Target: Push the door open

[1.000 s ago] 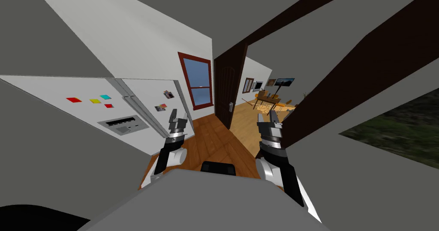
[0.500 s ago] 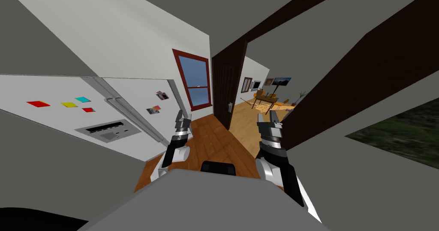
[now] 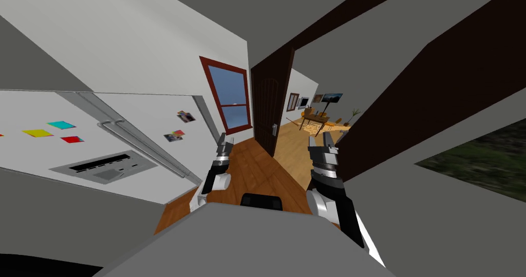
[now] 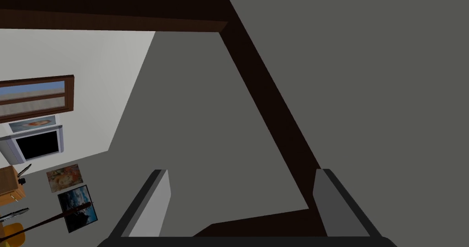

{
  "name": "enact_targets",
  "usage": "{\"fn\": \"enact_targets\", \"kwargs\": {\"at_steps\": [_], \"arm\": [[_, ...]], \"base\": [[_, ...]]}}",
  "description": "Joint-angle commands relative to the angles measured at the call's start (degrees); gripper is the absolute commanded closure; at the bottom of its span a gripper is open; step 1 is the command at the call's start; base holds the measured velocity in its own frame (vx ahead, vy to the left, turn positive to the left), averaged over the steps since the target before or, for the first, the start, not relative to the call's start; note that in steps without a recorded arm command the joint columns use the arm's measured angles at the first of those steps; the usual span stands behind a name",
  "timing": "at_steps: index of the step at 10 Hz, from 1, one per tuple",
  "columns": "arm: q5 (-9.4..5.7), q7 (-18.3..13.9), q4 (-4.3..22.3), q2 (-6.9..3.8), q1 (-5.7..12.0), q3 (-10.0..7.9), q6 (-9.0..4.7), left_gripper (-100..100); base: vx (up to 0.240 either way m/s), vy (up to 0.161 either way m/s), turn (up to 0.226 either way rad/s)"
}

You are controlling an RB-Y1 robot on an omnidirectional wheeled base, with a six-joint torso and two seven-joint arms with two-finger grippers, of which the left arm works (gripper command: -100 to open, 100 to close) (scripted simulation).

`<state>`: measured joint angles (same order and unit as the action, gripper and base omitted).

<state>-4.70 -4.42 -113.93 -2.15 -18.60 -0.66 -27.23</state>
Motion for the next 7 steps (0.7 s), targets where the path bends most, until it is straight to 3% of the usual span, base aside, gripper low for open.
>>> {"fn": "enact_targets", "kwargs": {"at_steps": [1,3,4,7], "arm": [[0.22,-0.1,2.7,-0.33,1.65,0.44,-0.17,-100],[0.47,-0.3,5.8,-0.72,3.56,0.99,-0.21,-100],[0.47,-0.3,5.8,-0.72,3.56,0.99,-0.21,-100],[0.88,-0.7,10.9,-1.2,6.67,1.89,-0.28,-100]], "base": [[0.105,0.039,-0.092],[0.104,0.035,-0.08],[0.056,0.031,-0.031],[0.064,0.039,-0.091]]}}
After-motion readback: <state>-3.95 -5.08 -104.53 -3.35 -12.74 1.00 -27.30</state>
